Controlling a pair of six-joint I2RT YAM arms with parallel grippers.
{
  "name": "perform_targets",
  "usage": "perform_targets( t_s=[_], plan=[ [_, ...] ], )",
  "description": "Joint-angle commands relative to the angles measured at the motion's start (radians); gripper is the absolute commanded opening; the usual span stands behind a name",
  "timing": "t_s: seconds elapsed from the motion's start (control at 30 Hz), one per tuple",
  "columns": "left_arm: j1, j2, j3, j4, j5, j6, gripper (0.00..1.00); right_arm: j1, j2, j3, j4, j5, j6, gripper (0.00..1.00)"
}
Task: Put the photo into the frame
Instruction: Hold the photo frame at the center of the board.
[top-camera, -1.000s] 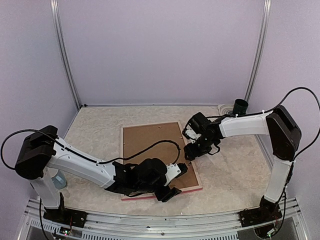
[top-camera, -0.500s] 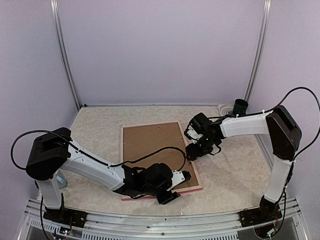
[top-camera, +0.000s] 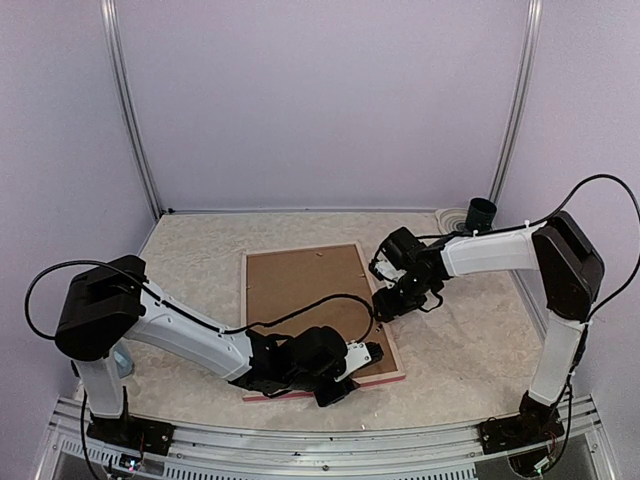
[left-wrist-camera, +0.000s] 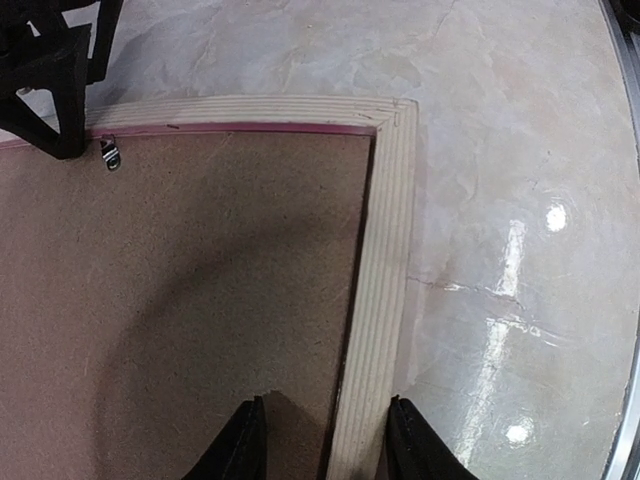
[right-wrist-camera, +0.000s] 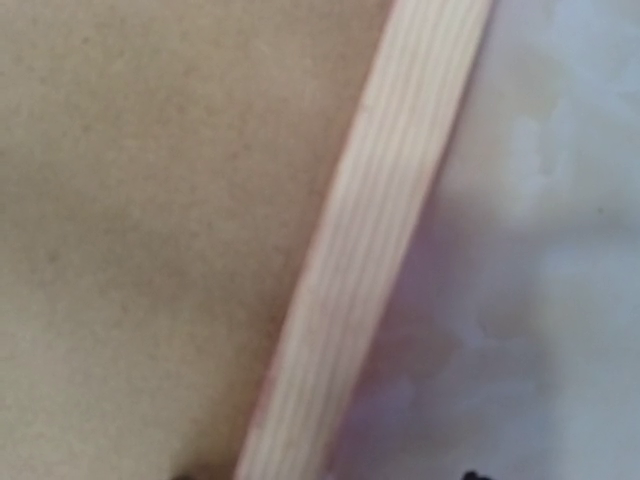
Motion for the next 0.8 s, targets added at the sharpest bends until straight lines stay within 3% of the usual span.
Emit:
perform_targets(
  t_s=[0.0, 0.23, 0.77],
  plan=[
    [-0.001, 0.034, 0.010, -0.002, 0.014, -0.013, 0.39, -0.007, -0.003, -0.052, -0.030, 0.015, 0.004, 0.59],
    [0.004, 0.056, 0.021, -0.003, 0.010, -0.037, 0.31, 0.009, -0.018, -0.076, -0.058, 0.040, 0.007, 0.57],
    [0.014, 0.056, 0.009, 0.004, -0.002, -0.057, 0.29, 0.067, -0.034, -0.080, -0.151, 0.119, 0.015, 0.56]
  ],
)
